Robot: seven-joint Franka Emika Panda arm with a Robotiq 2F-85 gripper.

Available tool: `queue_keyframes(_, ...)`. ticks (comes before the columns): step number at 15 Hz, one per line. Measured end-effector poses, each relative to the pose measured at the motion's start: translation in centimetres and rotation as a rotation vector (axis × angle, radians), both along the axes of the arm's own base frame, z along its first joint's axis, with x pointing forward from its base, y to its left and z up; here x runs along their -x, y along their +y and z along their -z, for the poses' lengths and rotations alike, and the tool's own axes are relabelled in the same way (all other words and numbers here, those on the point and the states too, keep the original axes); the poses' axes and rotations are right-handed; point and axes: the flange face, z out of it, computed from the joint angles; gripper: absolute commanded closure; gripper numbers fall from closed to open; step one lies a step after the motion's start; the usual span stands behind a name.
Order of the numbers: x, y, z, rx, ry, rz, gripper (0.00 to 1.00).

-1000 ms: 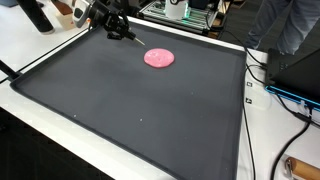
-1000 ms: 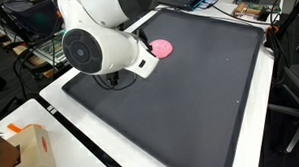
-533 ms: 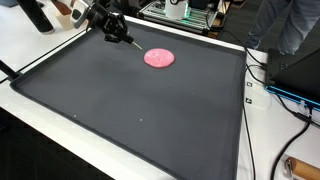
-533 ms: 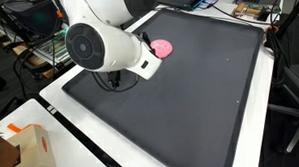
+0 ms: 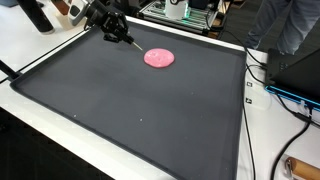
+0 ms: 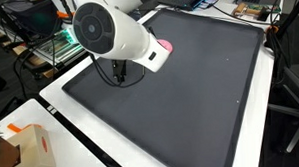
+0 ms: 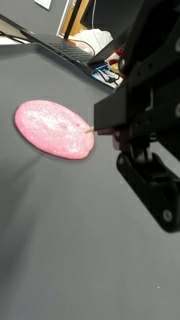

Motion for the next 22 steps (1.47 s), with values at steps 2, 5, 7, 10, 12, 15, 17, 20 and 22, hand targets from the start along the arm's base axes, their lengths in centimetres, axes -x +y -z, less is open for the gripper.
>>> queue_keyframes(2,-0.3,1.0,-1.1,0.007,-0.012,-0.009,0.97)
queue_keyframes(5,-0.4,3.0,-3.1,0.021,-0.027,-0.027,0.97)
queue_keyframes(7,-0.3,4.6,-4.6,0.034,-0.031,-0.043,0.97)
queue_keyframes(10,0.0,7.2,-7.0,0.076,-0.034,-0.076,0.97)
queue_keyframes(12,0.4,9.0,-8.5,0.116,-0.038,-0.101,0.97)
queue_keyframes(15,0.9,11.5,-10.4,0.196,-0.048,-0.138,0.97)
queue_keyframes(17,1.3,13.0,-11.5,0.254,-0.061,-0.159,0.97)
queue_keyframes(20,1.9,15.3,-12.6,0.340,-0.090,-0.183,0.97)
queue_keyframes(22,2.4,16.7,-13.1,0.398,-0.117,-0.196,0.97)
